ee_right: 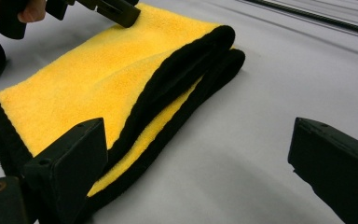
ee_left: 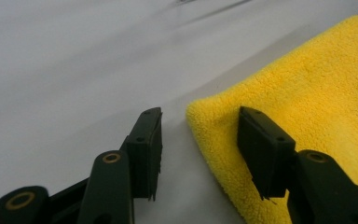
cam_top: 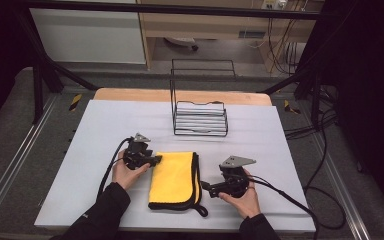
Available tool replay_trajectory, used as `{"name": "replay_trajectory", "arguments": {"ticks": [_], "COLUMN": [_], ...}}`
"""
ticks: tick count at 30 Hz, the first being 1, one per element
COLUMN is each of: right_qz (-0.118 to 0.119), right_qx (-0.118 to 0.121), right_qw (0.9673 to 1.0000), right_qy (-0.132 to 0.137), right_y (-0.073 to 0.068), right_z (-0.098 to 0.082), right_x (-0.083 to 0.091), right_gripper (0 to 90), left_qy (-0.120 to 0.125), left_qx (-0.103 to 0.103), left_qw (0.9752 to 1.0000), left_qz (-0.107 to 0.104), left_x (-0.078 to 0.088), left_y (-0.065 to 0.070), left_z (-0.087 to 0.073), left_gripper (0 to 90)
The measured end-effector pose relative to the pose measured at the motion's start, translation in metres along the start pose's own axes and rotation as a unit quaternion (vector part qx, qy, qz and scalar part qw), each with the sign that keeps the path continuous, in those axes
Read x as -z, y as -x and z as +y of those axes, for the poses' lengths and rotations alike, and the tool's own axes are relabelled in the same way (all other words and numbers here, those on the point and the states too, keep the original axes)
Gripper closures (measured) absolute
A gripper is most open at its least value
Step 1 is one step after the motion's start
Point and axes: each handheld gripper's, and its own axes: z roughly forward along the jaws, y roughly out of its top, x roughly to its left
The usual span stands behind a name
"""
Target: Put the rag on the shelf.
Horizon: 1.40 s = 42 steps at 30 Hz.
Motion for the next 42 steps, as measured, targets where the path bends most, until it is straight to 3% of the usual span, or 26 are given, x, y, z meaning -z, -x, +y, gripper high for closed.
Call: {"name": "replay_trajectory", "arguments": {"ticks": [13,17,23,27,33,38,42], "right_qz": [-0.008,-0.012,-0.020,-0.020,-0.030,-0.040,-0.028], "right_qx": [-0.021,-0.022,-0.035,-0.056,-0.064,-0.066,-0.077], "right_qw": [0.9996,0.9995,0.9988,0.9980,0.9975,0.9964,0.9955], "right_qy": [0.016,0.021,0.026,0.021,-0.002,-0.035,-0.048], "right_y": [0.004,0.005,0.007,0.009,0.016,0.021,0.022], "right_z": [0.008,0.017,0.037,0.047,0.051,0.047,0.046], "right_x": [-0.004,-0.008,-0.023,-0.044,-0.072,-0.081,-0.083], "right_gripper": [6.3,6.6,9.0,14.9,26.6,37.6,47.8], "left_qy": [0.003,-0.001,-0.003,-0.002,0.000,0.000,0.000], "left_qx": [0.006,0.008,-0.006,-0.009,-0.019,-0.018,-0.017], "left_qw": [0.9999,0.9998,0.9999,0.9999,0.9998,0.9998,0.9998], "left_qz": [-0.013,-0.021,-0.013,-0.014,-0.009,-0.012,-0.014], "left_x": [-0.006,-0.006,-0.007,-0.007,-0.007,-0.007,-0.007], "left_y": [0.006,0.006,0.009,0.008,0.010,0.009,0.009], "left_z": [-0.001,-0.001,0.001,0.000,0.000,0.000,0.000], "left_gripper": [68.8,73.3,75.9,76.2,76.2,76.2,76.2]}}
